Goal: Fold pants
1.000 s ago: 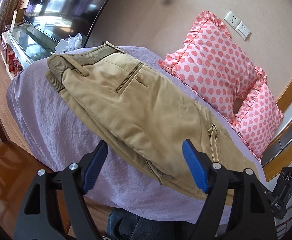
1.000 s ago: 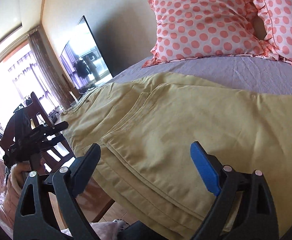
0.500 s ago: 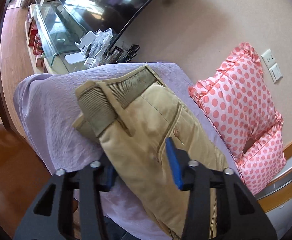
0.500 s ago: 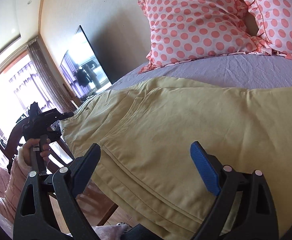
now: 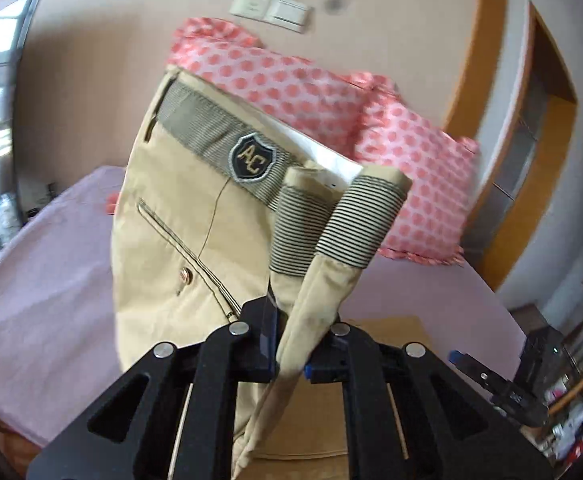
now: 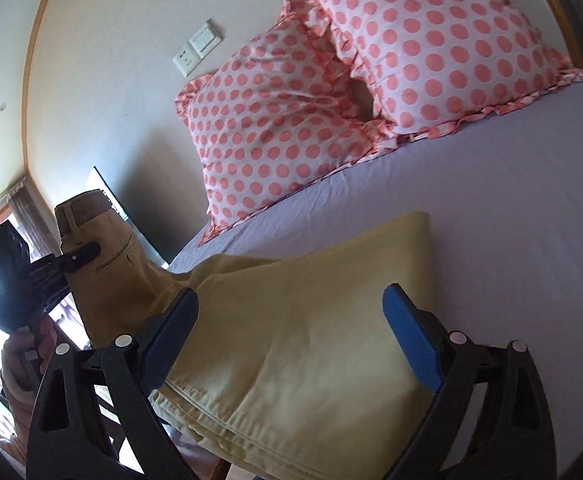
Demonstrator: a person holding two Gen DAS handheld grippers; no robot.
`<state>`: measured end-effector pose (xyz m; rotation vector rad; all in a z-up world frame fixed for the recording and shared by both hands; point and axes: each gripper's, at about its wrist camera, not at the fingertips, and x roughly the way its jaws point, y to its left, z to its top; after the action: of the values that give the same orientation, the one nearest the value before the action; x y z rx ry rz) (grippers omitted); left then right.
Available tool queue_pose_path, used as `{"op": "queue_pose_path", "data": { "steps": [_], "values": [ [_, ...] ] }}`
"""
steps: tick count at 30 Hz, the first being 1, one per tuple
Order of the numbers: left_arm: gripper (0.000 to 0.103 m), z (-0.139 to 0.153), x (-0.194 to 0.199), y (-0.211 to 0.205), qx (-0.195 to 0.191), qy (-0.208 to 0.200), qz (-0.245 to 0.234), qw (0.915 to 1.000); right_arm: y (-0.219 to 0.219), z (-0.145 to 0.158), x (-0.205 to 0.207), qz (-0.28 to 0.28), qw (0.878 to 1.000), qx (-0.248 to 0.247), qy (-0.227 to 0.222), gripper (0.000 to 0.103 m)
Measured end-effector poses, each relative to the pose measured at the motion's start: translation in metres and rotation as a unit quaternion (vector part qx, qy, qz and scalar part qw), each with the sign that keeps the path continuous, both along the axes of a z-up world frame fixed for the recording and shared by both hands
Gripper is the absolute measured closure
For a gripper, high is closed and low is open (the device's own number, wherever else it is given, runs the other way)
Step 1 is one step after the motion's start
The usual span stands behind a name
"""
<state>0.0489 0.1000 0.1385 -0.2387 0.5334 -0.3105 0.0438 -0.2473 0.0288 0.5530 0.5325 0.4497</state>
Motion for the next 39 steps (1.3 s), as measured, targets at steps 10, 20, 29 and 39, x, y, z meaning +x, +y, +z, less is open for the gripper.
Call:
{"op": "queue_pose_path", "data": {
  "steps": [10, 20, 29, 39],
  "values": [
    [0.096, -0.096, 0.008, -0.162, 0.027, 0.088, -0.193, 0.9768, -0.079, -0.011, -0.015, -0.065, 0.997, 0.025, 0.034, 0.006],
    [0.082, -0.108, -0.007, -0.183, 0.108, 0.095, -0.217, 0.9655, -0.064, -0.010, 0.019, 0.025, 0.993, 0.076, 0.084, 0.007],
    [0.045, -0.066, 0.007, -0.036, 0.051, 0.083, -0.082, 0.9919, -0.026, -0.028, 0.058, 0.069, 0.985, -0.025, 0.159, 0.038],
    [0.046, -0.122, 0.077, 0.030, -0.004, 0.211, -0.062, 0.9755, -0.027, -0.038, 0.075, 0.097, 0.982, 0.001, 0.165, 0.064]
  ]
}}
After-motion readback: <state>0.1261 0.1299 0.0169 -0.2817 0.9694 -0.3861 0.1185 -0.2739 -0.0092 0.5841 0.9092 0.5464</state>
